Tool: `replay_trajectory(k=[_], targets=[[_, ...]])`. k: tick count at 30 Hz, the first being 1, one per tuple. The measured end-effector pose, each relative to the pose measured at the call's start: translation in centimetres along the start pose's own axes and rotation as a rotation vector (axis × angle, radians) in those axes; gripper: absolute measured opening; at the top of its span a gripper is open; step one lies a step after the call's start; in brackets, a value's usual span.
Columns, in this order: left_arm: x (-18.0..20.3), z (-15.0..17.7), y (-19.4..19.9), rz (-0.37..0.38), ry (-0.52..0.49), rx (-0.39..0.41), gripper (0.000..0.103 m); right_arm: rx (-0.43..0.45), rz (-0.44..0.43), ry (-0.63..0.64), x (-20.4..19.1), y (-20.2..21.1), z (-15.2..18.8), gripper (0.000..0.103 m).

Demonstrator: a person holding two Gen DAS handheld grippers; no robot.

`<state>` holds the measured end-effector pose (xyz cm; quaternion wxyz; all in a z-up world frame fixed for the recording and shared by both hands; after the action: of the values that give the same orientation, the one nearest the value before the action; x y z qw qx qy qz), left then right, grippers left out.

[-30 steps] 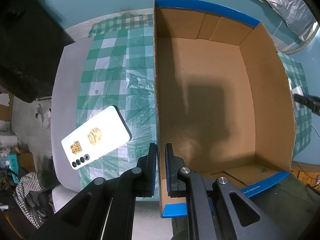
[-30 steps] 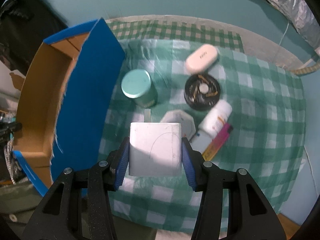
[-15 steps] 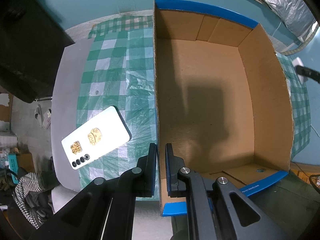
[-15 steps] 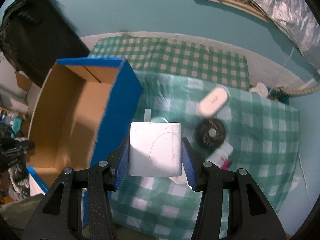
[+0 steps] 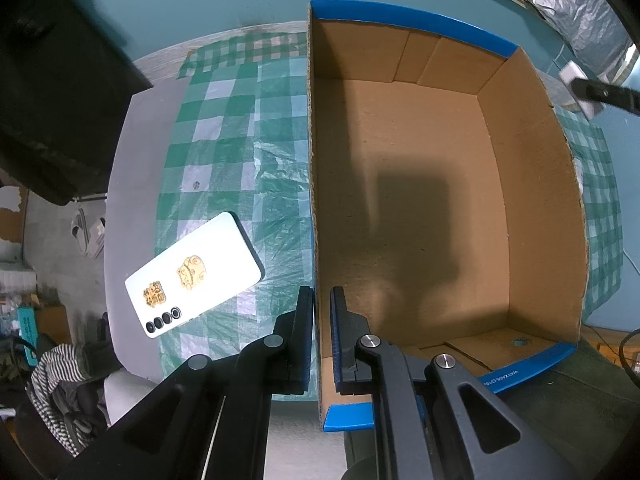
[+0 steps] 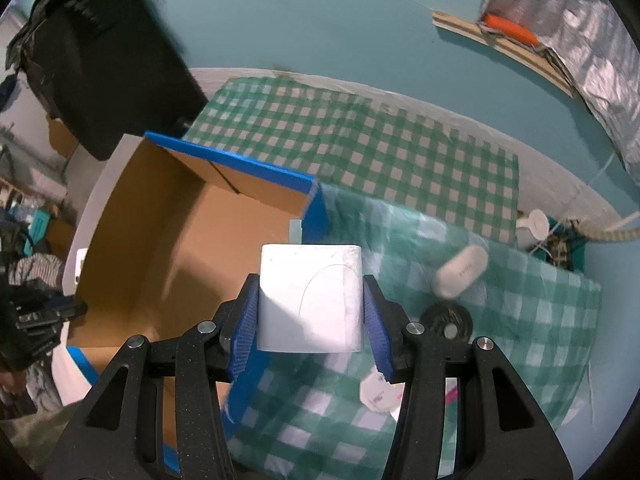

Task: Organize rigid objects
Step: 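Carry the adapter cube into the cardboard box and release it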

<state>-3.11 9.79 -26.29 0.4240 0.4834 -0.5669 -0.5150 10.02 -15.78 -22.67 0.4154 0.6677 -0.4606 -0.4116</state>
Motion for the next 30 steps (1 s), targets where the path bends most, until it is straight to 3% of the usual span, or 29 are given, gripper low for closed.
replay_trajectory(k=[13, 30], targets=[[-0.2, -0.1, 0.2, 0.0, 0.004, 0.011, 0.008, -0.028, -0.008, 0.111, -4.2, -3.0, -2.4, 0.05], [-0.1, 0.1, 0.5, -0.004, 0.004, 0.021, 0.008, -0.06, 0.015, 0.142, -5.7, -5.4, -3.0, 0.047]])
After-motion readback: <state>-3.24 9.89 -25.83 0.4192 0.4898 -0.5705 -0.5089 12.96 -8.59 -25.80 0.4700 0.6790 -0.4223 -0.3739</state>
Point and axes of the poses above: each gripper's, at about its wrist camera, not at the fingertips, and y roughly against the way its jaws point, x to its right, z to its underside, the point moved 8 cm from there along -y, roughly the way its jaws point, and after that the axes turned 6 degrees about -y, right-handed, at the moved point
